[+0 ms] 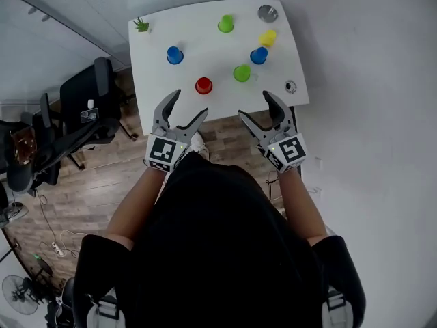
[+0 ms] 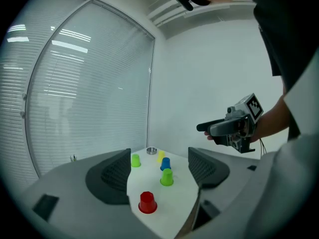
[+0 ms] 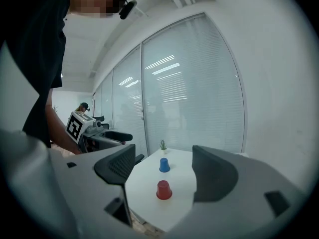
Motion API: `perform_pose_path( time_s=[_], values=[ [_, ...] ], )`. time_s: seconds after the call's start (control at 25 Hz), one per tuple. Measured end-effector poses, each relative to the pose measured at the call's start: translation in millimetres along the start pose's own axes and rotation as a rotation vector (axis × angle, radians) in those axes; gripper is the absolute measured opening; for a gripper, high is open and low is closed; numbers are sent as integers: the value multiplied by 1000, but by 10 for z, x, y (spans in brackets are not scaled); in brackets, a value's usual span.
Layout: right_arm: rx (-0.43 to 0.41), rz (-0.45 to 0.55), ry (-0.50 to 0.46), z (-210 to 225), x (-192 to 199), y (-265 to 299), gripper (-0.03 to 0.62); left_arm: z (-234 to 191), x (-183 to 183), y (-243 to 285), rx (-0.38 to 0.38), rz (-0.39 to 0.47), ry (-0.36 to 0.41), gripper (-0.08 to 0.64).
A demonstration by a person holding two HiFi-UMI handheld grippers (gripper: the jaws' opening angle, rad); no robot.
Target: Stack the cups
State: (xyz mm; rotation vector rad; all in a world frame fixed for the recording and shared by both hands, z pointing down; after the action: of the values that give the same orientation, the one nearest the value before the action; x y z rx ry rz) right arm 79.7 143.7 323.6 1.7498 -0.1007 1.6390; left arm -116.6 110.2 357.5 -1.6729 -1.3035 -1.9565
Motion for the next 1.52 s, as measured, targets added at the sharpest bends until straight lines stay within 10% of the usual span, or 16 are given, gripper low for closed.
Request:
perform_pose_path(
  time_s=[1.52],
  values=[
    [-289, -144, -31, 823, 708, 1538, 305, -395, 1506, 1935, -180, -309, -114, 327]
  ],
)
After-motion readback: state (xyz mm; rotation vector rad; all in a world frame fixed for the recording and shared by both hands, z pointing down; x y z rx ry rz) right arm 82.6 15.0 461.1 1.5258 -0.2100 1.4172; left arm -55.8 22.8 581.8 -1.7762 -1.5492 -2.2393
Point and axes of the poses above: the fingertips, and each gripper's own axes: y forward along the fingers, z to its right, x out of its underside, the point moved 4 cm from there along -y, backward along the fingers, and after that the axes turned 15 degrees about -z, right-handed, at the moved point
